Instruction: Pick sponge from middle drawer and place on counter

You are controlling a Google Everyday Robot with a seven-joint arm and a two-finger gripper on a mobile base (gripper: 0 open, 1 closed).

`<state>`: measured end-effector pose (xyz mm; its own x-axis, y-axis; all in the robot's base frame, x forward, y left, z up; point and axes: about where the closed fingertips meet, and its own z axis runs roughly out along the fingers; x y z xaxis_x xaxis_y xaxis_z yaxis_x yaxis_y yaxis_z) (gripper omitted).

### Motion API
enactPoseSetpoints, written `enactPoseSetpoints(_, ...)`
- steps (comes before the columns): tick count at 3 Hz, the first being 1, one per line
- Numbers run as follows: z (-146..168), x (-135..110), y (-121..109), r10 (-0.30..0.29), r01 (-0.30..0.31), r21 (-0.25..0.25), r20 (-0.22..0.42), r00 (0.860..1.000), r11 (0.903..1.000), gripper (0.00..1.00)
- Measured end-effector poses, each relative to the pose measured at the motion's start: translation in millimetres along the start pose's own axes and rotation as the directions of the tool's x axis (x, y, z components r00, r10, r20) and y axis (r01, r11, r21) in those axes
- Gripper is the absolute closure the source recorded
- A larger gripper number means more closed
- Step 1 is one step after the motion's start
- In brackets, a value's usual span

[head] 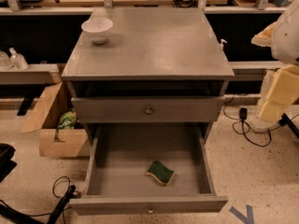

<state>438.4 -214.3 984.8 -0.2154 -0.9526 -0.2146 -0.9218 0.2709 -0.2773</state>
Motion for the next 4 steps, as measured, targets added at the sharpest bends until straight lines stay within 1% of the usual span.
enactPoseSetpoints(1,0.0,0.0,0.0,0.0,0.0,0.0,0.0,1.0,1.0,0.0)
enactPoseSetpoints(2,9.6,3.5,0.0,0.013,-0.013,0.023,0.005,1.0,0.9997,0.0)
enactPoseSetpoints(3,43.5,18.4,15.1,0.02,-0.021,0.014,0.046,0.999,0.9997,0.0)
enactPoseSetpoints(4,103.6,47.7,40.9,0.023,-0.023,-0.001,0.1,0.995,0.9997,0.0)
